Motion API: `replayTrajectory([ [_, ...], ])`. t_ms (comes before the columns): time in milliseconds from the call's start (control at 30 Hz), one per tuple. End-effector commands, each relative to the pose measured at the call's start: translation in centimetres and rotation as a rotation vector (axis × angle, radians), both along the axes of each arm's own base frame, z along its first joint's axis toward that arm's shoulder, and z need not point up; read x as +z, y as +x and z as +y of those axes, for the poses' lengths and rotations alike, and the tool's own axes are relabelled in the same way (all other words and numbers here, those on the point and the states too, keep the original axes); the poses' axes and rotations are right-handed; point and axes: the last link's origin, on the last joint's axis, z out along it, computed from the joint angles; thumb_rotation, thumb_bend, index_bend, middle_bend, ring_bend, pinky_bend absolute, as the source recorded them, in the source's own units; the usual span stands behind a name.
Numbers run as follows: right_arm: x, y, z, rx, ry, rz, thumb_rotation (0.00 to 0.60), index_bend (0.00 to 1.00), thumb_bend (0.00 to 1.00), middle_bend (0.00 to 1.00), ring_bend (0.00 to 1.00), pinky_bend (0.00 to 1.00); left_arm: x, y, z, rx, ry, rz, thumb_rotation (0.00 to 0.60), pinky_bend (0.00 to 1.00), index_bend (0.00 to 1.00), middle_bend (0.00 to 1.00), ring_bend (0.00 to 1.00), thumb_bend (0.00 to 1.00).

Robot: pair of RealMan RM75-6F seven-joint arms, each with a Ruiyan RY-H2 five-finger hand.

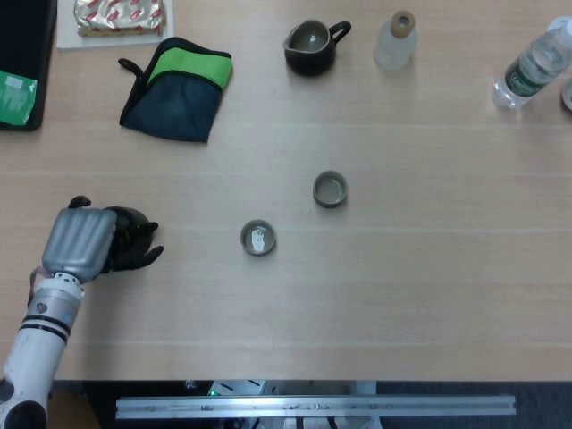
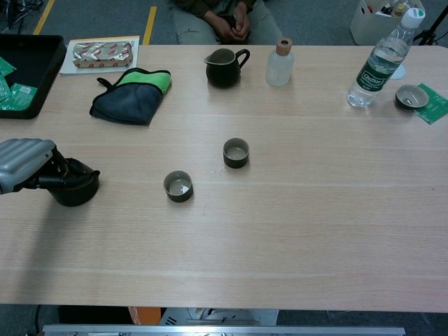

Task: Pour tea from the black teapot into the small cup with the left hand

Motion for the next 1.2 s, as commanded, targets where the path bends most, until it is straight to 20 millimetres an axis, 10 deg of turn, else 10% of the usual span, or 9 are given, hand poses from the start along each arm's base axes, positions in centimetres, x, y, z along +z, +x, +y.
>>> replayTrajectory([
  [33, 0.0, 0.0, 0.0, 0.0, 0.001, -0.001, 0.6, 0.27, 0.11, 0.36, 0.29, 0.32, -0.1, -0.2, 0.6, 0.02, 0.012, -0.053, 0.08, 0.19, 0.87, 1.0, 0.79, 0.11],
  [300, 0.0, 0.1, 0.0, 0.002, -0.004, -0.003, 0.6, 0.27, 0.11, 0.36, 0.29, 0.32, 0.6, 0.2, 2.2, 0.041, 0.059, -0.131, 0.251, 0.19, 0.95, 1.0, 0.87, 0.11],
  [933, 0.0, -0.1, 0.3, -0.01, -0.006, -0.008, 0.6, 0.27, 0.11, 0.36, 0.29, 0.32, 2.0, 1.8, 4.9, 0.06, 0.154, -0.221, 0.138, 0.2, 1.0, 1.0, 0.94, 0.12],
  [1200, 0.2, -0.2, 0.4, -0.013, -0.01, -0.009, 0.6, 0.27, 0.11, 0.36, 0.29, 0.32, 1.8, 1.8, 5.2, 0.066, 0.189, -0.228, 0.138, 0.2, 1.0, 1.0, 0.95, 0.42],
])
